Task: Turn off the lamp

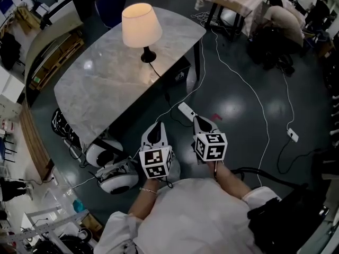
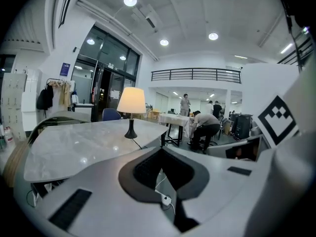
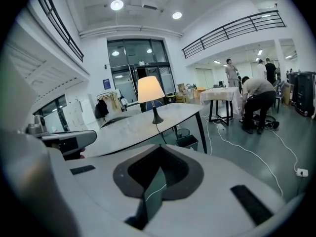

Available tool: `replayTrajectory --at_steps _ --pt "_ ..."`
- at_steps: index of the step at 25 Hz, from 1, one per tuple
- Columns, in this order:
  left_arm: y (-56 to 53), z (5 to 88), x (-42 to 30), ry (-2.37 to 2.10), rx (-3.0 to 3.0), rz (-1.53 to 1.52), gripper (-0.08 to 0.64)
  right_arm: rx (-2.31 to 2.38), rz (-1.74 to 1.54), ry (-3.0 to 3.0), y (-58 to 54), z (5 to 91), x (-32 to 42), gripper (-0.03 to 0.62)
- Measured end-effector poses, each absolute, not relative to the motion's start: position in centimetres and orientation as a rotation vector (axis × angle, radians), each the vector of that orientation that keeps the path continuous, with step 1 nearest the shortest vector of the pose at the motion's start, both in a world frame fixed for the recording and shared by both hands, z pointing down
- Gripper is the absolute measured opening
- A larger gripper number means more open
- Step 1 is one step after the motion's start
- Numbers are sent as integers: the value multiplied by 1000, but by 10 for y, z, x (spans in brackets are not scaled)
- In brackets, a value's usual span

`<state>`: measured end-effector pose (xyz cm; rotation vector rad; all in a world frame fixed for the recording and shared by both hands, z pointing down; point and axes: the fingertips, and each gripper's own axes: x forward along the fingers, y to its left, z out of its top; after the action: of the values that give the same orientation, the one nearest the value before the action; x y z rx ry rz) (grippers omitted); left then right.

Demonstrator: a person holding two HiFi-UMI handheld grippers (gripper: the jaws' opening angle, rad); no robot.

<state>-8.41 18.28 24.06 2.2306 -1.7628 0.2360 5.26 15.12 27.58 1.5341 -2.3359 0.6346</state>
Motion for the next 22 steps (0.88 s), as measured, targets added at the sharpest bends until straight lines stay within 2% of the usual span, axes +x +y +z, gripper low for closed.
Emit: replayTrajectory --at_steps 13,22 --pt "64 251 -132 -1693 2236 227 8 1573 603 -2270 29 271 7 -2" --pt "22 284 -128 -1603 2239 307 8 1661 723 -2143 5 309 33 -2"
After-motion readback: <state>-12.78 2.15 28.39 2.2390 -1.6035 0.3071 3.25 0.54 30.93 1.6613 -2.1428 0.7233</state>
